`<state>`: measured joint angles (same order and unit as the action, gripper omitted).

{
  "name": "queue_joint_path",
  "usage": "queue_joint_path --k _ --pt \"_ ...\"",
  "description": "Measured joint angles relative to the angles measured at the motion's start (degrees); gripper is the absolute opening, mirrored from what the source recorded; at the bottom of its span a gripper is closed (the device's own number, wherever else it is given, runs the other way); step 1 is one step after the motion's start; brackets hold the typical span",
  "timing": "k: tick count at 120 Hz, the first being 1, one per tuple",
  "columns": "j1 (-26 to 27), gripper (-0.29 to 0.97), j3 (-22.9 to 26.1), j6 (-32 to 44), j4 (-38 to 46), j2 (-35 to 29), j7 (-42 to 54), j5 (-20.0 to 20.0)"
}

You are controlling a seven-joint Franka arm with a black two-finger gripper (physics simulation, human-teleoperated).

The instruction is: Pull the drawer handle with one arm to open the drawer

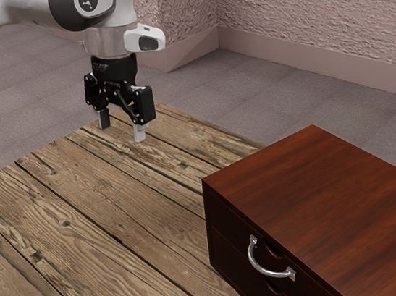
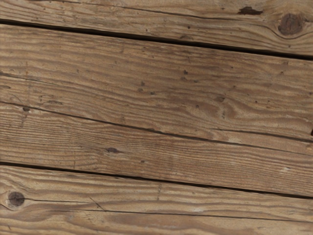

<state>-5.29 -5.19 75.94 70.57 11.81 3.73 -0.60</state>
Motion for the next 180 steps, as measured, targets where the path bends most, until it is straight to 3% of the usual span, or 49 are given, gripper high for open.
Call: queue_joint_path --k 25,38,58,72,82,106,126,180 --pt "0.0 0.68 0.01 -0.26 -0.38 -0.42 0.1 -0.03" --pt "0.73 0.68 0.96 0.31 -2.52 -6.73 2.31 -0.57" --pt "5.82 0.68 8.74 4.74 -3.81 -10.86 19.7 -3.23" --pt "11.19 0.68 14.54 5.69 -3.39 -9.78 30.92 -1.18" --pt "16.62 0.68 15.64 6.15 -1.51 -9.69 37.76 -0.2" --pt "24.31 0.68 15.14 11.9 14.16 -15.28 51.04 0.6" --pt "14.04 0.68 14.13 18.61 23.83 -18.93 59.85 -1.19" --pt "14.9 0.68 14.17 29.84 36.48 -24.62 77.9 -5.88"
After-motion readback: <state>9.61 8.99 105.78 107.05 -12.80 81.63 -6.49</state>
